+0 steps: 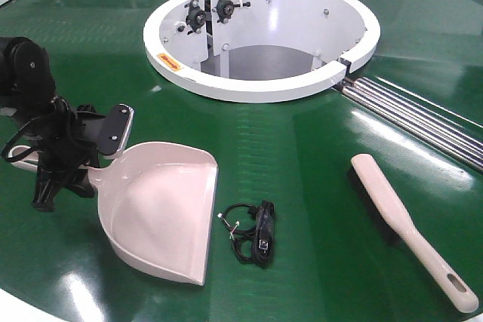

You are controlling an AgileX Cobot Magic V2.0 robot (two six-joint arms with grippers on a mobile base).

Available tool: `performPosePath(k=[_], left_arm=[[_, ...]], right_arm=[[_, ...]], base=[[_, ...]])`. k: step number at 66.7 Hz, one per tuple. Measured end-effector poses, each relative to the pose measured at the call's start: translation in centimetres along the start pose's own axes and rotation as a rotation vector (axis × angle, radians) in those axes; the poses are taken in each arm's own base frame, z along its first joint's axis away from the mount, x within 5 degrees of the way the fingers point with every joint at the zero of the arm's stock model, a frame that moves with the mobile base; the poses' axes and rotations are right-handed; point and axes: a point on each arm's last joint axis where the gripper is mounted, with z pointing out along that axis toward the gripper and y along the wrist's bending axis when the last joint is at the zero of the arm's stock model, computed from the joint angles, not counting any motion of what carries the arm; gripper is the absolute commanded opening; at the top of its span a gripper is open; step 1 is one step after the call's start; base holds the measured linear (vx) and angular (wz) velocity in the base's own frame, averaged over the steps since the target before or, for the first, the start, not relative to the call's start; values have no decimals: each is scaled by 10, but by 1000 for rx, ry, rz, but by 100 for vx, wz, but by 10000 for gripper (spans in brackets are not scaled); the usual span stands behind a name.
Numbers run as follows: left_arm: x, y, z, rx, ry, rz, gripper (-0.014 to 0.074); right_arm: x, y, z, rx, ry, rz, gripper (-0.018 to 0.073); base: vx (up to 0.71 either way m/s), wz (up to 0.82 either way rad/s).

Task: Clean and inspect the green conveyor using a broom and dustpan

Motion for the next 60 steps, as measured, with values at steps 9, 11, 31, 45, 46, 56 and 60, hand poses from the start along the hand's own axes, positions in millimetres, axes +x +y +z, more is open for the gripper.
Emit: performPosePath(k=[9, 11, 31, 45, 46, 56, 60], left_arm=[[0, 0, 0, -1, 0, 0, -8], [0, 0, 0, -1, 0, 1, -8], [0, 0, 0, -1, 0, 3, -8], [0, 0, 0, -1, 0, 3, -8], [0, 0, 0, -1, 0, 3, -8], [0, 0, 0, -1, 0, 3, -8], [0, 0, 0, -2, 0, 3, -8]], right_arm=[[0, 0, 0, 0, 0, 0, -9], [0, 0, 0, 0, 0, 0, -9], [0, 0, 0, 0, 0, 0, -9], [0, 0, 0, 0, 0, 0, -9], [0, 0, 0, 0, 0, 0, -9], [0, 0, 0, 2, -2, -44, -9], [-1, 0, 0, 3, -15, -44, -9]], base=[[0, 0], [0, 0], [0, 0], [0, 0], [0, 0], [0, 0], [0, 0]])
